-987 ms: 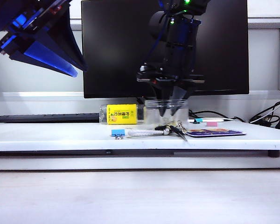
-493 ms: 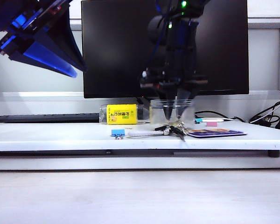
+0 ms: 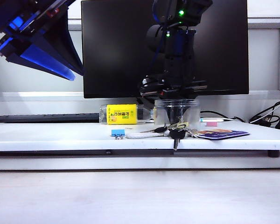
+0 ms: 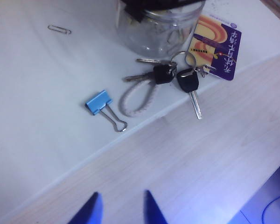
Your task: Take the clips out of the round transparent plastic box and place them on the table.
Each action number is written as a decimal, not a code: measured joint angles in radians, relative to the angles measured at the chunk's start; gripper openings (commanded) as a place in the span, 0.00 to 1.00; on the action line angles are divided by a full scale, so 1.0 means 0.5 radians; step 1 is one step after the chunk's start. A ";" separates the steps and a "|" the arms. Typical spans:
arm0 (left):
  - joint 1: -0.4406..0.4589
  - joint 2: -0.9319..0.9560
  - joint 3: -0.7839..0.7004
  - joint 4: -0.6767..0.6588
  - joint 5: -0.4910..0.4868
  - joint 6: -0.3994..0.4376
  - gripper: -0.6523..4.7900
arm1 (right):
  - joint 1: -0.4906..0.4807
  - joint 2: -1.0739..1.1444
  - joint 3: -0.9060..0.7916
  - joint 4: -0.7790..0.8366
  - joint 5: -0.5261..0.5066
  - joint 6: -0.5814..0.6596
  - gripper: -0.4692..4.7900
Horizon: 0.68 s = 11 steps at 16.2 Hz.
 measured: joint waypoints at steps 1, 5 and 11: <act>0.000 0.000 0.000 -0.001 0.000 0.002 0.35 | -0.001 0.001 0.000 0.011 0.000 0.000 0.15; 0.000 0.000 0.000 0.000 -0.004 0.032 0.35 | -0.002 0.000 0.005 0.110 0.006 -0.006 0.11; 0.001 0.000 0.000 0.006 -0.006 0.038 0.35 | -0.002 0.013 0.200 0.006 -0.007 -0.015 0.11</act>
